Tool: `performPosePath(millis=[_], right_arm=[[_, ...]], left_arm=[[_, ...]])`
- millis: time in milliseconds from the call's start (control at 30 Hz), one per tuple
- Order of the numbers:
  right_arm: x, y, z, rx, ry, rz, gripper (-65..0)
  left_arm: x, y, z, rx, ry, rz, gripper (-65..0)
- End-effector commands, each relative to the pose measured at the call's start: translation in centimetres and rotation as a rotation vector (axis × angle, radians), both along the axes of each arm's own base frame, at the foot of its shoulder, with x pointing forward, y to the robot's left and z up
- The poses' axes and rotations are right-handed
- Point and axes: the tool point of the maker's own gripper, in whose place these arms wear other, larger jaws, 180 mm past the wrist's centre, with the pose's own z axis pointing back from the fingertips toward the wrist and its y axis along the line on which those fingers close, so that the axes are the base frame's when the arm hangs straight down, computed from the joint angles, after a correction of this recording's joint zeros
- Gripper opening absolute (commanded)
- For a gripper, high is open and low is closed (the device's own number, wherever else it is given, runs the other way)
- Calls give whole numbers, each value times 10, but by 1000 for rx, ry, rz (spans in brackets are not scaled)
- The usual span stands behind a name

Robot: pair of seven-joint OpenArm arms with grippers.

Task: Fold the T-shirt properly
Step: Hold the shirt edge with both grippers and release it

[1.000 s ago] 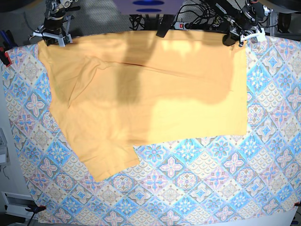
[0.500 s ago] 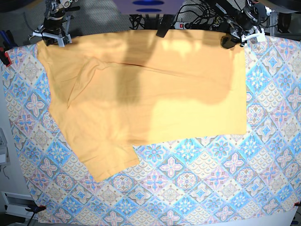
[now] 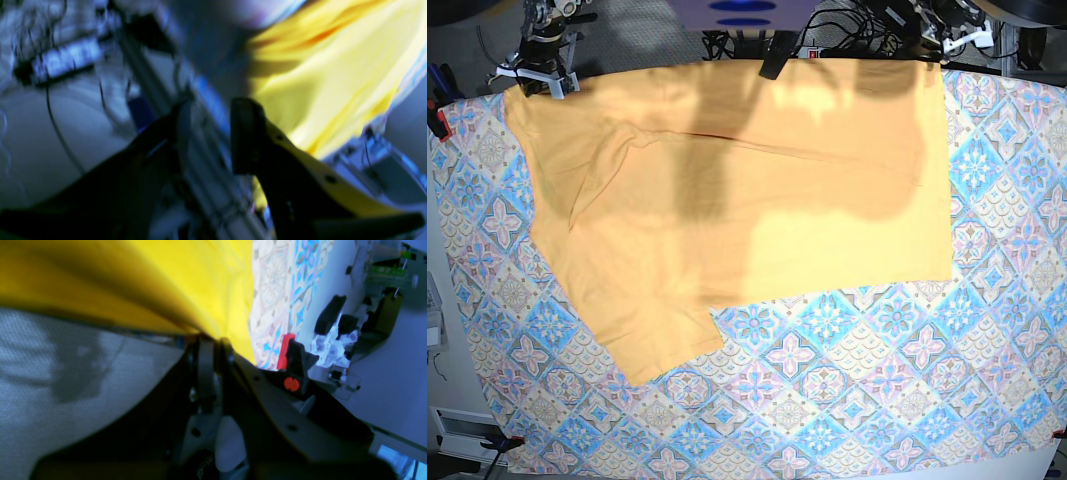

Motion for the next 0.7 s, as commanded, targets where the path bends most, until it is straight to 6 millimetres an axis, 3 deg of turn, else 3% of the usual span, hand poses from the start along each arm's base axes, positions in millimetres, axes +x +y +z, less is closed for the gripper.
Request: performPosePath(millis=[0,133,400,533,667], right_arm=[[2,-6,7,-28,-19,9,-612],[2,-6,7,-28,-19,9,-612],[5,-7,11,-31,-33,5,-612],[7,-13,20,-59,-84,-21,-610],[1,-10,19,-57,-78,-20,-546]], left_arm=[[1,6,6,11,-18,-4,-449],[2,6,8,12,-26,-4,-449],[61,4,60,85,-227,-99,-449],[68,3,65,92,-251,-106,-449],[80,3,67,95,-278,-104,-449]])
